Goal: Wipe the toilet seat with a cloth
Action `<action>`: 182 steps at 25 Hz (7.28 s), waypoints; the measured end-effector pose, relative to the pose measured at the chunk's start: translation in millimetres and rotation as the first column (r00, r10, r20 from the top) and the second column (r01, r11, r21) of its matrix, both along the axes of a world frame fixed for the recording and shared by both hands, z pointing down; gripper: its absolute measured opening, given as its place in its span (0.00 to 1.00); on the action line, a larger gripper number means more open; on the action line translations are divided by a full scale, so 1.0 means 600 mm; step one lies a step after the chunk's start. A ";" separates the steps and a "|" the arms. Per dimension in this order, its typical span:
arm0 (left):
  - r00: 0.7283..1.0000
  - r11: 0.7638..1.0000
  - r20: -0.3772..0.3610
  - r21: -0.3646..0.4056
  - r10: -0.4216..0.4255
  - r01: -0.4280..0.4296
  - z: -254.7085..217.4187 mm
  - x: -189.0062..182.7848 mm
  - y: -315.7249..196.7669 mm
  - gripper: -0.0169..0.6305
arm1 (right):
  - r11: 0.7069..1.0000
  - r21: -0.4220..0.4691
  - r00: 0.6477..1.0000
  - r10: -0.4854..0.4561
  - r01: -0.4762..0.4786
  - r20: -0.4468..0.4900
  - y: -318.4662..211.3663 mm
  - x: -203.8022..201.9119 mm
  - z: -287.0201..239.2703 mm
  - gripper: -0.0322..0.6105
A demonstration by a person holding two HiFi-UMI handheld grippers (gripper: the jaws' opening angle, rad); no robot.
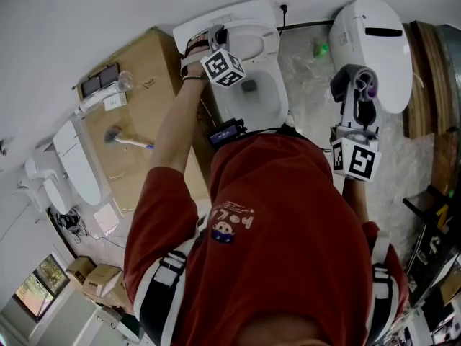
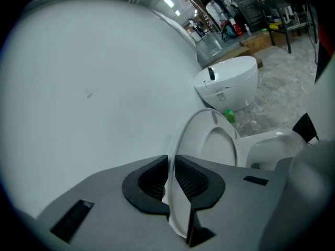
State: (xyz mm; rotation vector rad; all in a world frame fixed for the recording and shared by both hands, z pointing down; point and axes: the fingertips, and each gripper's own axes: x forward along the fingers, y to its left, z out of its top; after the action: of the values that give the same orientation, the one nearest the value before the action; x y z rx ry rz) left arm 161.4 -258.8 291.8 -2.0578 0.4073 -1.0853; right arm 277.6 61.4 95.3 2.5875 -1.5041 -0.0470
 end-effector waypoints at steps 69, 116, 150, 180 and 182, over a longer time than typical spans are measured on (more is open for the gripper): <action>0.902 0.805 0.290 -0.585 0.320 -0.098 0.512 -0.293 0.655 0.21 | 0.804 -0.375 0.876 -0.345 0.461 0.338 0.141 -0.332 0.470 0.16; 0.535 0.754 -0.586 -0.637 -0.609 0.161 0.407 -0.394 0.469 0.05 | 0.424 -0.631 0.757 -0.285 0.650 0.588 0.073 -0.484 1.008 0.16; 0.451 0.730 -0.615 -0.670 -0.647 0.134 0.362 -0.239 0.390 0.05 | 0.375 -0.694 0.757 -0.529 0.615 0.384 0.033 -0.248 1.002 0.16; 0.278 0.692 -0.634 -0.664 -0.722 0.284 0.335 -0.251 0.316 0.05 | 0.546 -0.633 0.803 -0.556 0.548 0.216 -0.349 -0.132 0.972 0.16; 0.265 0.687 -0.634 -0.662 -0.727 0.299 0.336 -0.270 0.314 0.05 | 0.554 -0.621 0.800 -0.560 0.554 0.214 -0.373 -0.150 0.969 0.16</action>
State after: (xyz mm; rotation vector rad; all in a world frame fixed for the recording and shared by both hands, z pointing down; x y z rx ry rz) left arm -0.3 -70.7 493.5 -2.8917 1.6615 -0.2663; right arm 187.5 -162.3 676.5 1.4800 -1.8501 0.3468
